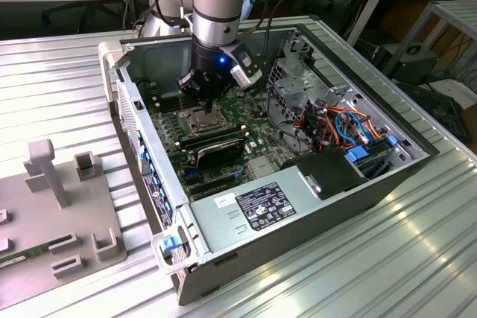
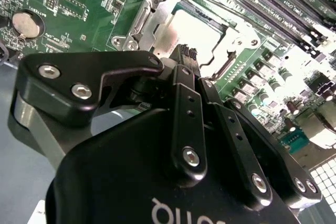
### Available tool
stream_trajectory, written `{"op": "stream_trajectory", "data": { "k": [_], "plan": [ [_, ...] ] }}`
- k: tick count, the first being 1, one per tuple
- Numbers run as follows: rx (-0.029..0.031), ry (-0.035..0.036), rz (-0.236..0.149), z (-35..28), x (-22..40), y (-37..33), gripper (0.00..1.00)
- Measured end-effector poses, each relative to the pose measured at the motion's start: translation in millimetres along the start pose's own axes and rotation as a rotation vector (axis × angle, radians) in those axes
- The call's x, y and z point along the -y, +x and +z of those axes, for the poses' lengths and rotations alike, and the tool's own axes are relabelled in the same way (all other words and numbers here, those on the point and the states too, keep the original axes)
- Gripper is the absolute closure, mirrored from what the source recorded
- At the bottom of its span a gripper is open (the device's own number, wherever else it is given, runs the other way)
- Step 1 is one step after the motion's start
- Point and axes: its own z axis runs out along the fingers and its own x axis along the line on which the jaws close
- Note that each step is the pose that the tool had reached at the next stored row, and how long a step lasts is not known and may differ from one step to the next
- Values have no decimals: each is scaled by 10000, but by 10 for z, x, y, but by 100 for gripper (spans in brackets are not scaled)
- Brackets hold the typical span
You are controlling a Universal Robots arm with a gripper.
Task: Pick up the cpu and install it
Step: 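Close the cpu cover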
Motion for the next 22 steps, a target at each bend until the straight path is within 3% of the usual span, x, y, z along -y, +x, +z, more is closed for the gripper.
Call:
{"op": "stream_trajectory", "data": {
  "k": [15,22],
  "plan": [
    [-43,5,-6,4,0,8,89],
    [-42,24,-10,19,0,158,89]
  ]
}}
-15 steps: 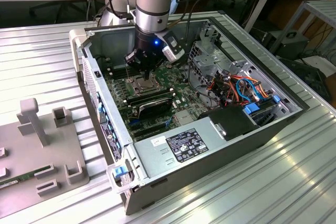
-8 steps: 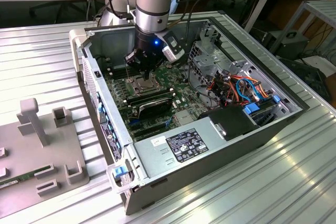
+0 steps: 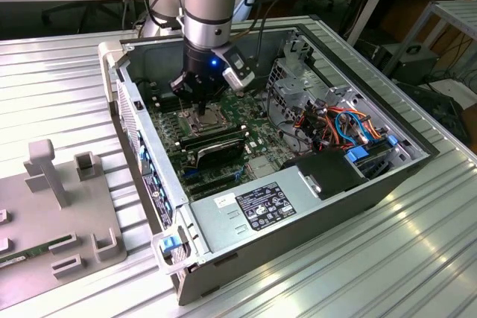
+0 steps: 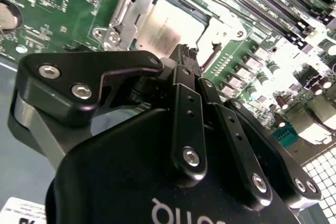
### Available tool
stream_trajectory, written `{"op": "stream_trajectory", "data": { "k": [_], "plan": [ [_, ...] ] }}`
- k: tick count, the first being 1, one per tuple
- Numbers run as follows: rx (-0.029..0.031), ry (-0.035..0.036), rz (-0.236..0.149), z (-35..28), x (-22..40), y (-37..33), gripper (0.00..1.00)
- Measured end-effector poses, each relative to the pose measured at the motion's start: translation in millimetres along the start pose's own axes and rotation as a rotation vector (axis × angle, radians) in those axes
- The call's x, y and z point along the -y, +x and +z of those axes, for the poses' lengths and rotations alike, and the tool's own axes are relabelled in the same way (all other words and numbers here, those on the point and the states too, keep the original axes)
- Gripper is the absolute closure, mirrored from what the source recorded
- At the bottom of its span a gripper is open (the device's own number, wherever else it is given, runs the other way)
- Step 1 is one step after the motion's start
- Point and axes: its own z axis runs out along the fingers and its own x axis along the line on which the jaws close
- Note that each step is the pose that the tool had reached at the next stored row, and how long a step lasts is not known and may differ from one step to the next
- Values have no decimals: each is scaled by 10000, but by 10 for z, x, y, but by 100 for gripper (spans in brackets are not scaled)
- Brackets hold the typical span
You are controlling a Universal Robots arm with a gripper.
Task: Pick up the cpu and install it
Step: 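Close the cpu cover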
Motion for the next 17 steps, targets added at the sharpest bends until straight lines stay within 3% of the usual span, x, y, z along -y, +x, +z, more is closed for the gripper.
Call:
{"op": "stream_trajectory", "data": {
  "k": [9,11,15,17],
  "plan": [
    [1,42,-2,31,2,97,89],
    [-8,77,-29,126,4,120,89],
    [4,62,-29,115,2,118,89],
    [-4,73,-29,80,4,117,89]
  ]
}}
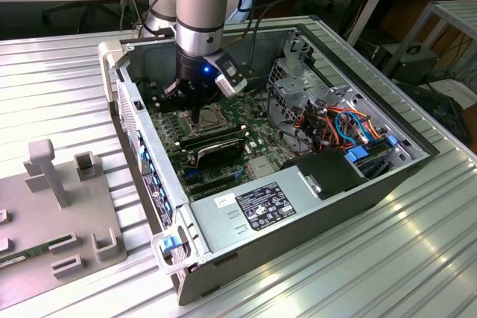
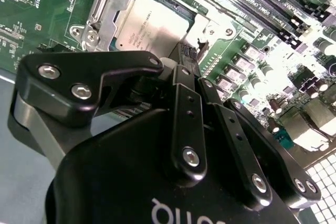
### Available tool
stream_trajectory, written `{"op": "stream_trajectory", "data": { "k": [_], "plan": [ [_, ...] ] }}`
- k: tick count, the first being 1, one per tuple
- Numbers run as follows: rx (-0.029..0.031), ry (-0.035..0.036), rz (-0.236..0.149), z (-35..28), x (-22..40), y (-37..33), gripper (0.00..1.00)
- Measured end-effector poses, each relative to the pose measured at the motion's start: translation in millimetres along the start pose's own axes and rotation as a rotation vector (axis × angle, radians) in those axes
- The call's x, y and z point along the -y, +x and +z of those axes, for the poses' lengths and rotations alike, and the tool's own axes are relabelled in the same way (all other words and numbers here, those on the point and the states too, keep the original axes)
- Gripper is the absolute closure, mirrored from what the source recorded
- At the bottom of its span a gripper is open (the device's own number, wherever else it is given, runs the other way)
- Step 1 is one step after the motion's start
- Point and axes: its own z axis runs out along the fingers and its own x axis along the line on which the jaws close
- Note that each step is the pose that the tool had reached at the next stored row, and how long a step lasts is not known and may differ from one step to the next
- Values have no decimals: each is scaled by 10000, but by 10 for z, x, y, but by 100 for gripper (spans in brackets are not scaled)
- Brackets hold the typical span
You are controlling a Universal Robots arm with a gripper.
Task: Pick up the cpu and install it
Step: 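Close the cpu cover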
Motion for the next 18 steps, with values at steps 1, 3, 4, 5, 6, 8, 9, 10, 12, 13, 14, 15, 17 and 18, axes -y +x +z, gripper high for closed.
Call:
{"op": "stream_trajectory", "data": {
  "k": [1,3,4,5,6,8,9,10,12,13,14,15,17,18],
  "plan": [
    [1,-1,0,-19,0,-1,89],
    [0,0,0,-86,2,-4,89],
    [0,-1,0,-100,2,-4,89],
    [1,-2,0,-102,2,-5,89],
    [2,-3,0,-102,2,-5,89],
    [-2,2,-2,-104,2,-16,89],
    [-2,1,-1,-103,2,-33,89],
    [-1,0,1,-101,2,-67,89],
    [-2,-1,-1,-98,2,-132,89],
    [-2,0,-1,-97,2,-153,89],
    [-3,-1,0,-96,2,-189,89],
    [-3,-1,0,-95,2,-211,89],
    [-4,0,-1,-94,3,-242,89],
    [-3,0,-1,-94,3,-242,89]
  ]
}}
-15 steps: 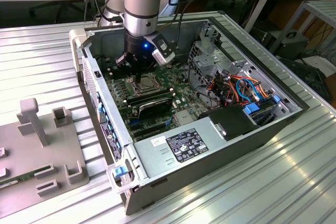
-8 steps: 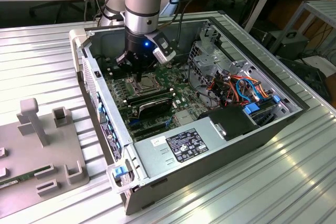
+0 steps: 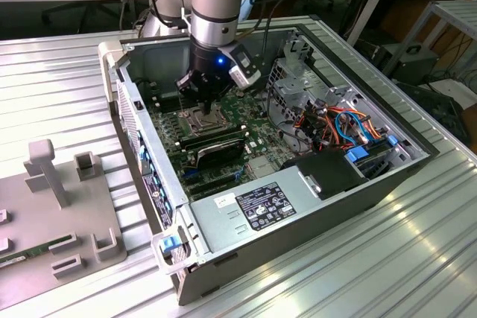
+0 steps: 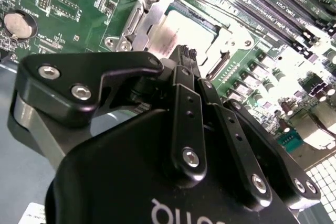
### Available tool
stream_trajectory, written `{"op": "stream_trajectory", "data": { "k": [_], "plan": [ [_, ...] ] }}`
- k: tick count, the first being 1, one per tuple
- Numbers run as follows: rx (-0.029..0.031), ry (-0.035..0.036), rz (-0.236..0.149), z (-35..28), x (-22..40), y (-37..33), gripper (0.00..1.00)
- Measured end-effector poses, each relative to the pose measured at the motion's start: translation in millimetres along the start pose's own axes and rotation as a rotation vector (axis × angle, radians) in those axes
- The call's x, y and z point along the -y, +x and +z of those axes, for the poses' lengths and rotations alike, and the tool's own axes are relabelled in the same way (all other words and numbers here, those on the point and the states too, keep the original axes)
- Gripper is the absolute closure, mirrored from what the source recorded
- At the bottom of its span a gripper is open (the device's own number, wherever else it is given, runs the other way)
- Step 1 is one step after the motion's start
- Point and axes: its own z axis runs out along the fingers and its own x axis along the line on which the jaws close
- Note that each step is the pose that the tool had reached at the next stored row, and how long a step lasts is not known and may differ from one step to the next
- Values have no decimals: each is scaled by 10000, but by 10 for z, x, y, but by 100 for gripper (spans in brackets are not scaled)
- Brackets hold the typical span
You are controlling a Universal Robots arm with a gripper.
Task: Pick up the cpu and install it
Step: 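Close the cpu cover, then install the first cpu locking lever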
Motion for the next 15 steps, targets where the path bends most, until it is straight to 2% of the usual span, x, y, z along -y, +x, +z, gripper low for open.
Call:
{"op": "stream_trajectory", "data": {
  "k": [12,15],
  "plan": [
    [0,0,0,0,-1,-5,89],
    [1,-1,0,0,-1,16,89]
  ]
}}
